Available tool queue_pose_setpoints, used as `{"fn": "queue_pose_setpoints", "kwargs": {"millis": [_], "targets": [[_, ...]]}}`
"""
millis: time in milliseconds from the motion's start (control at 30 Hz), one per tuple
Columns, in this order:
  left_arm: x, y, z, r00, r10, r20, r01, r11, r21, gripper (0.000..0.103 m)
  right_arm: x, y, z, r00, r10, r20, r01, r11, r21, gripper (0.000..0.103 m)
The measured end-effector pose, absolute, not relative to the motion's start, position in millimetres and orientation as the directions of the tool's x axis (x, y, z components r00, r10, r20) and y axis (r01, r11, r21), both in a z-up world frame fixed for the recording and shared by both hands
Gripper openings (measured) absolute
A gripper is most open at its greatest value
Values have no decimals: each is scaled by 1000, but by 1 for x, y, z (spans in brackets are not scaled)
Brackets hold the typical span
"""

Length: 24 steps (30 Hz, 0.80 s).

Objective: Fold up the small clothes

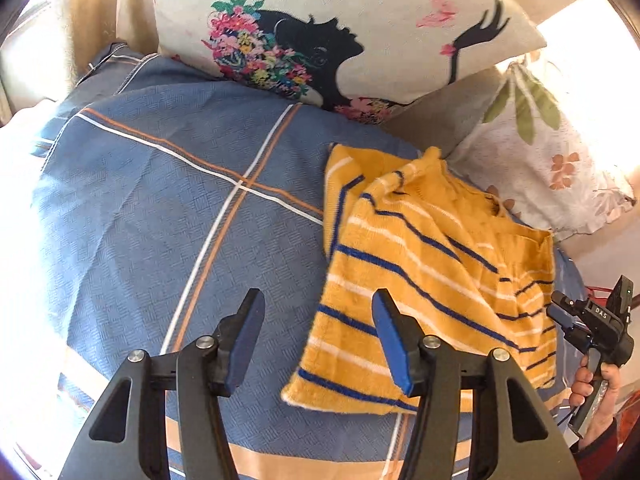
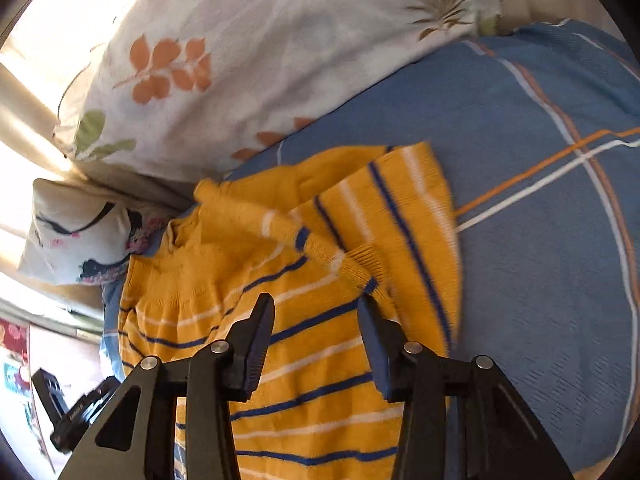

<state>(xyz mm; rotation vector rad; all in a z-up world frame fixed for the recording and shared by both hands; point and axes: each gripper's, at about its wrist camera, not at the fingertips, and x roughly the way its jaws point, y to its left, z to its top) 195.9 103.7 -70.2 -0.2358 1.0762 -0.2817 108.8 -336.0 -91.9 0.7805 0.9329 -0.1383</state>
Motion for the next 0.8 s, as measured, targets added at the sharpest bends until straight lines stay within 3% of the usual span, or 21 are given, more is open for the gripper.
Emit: {"fn": "queue_pose_setpoints", "kwargs": {"millis": [133,533,567,600,633,800], "targets": [[183,110,-72,418,-322,-849,70,944,-323,57,86,-329,-67,629,159,-761,405,768,496,51],[183,84,-104,367,-319,-874,92,947,-307,57,46,-299,-67,604,247,-758,308,805,508,51],[187,83,-110,344,-336,-877,96,941,-323,53,45,-295,-64,597,241,-765,301,817,492,51],[189,83,-114,321,-370,-872,102,929,-356,30,44,-292,-60,593,234,-771,296,827,478,51],[192,85,-117,298,-392,-870,102,920,-380,14,44,-288,-56,590,226,-775,290,837,464,51],[189,118,-108,315,-412,-855,120,911,-395,6,66,-256,-33,594,215,-775,261,860,438,51]]}}
